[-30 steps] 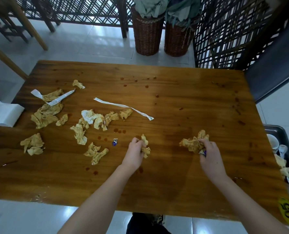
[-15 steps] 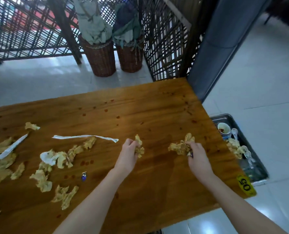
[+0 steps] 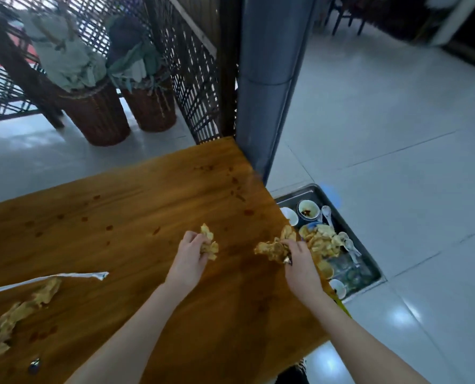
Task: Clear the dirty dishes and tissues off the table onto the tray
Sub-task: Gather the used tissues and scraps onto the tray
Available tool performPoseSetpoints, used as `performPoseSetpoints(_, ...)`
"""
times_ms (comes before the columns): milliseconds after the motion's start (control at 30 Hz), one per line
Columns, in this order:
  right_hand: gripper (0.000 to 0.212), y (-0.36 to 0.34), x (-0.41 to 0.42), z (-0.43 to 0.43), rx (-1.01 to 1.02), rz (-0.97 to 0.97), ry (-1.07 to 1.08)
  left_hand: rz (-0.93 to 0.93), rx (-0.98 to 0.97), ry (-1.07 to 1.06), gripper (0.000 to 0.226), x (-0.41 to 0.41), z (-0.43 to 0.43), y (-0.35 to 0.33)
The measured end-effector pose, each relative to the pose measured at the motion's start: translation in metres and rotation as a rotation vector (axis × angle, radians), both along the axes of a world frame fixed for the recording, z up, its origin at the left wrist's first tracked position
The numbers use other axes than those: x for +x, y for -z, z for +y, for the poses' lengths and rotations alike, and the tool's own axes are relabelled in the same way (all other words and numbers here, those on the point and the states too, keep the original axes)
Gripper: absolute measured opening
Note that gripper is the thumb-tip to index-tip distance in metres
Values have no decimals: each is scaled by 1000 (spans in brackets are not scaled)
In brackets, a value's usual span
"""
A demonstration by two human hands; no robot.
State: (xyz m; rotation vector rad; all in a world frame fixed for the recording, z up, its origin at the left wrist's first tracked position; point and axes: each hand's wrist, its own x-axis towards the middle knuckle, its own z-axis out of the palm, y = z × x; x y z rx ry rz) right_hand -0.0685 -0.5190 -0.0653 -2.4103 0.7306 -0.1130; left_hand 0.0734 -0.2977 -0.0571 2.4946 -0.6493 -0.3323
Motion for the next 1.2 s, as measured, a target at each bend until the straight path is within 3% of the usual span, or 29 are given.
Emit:
performPoseSetpoints(567, 53, 58, -20, -263, 61, 178, 63, 126, -89, 37, 23, -44, -265, 30)
performPoseSetpoints(933, 60, 89, 35, -331, 186, 111, -11, 199, -51, 59, 23, -35, -348, 64)
performPoseSetpoints(1200, 67, 111, 20, -348, 200, 227, -51, 258, -60, 90, 24, -29, -389, 81)
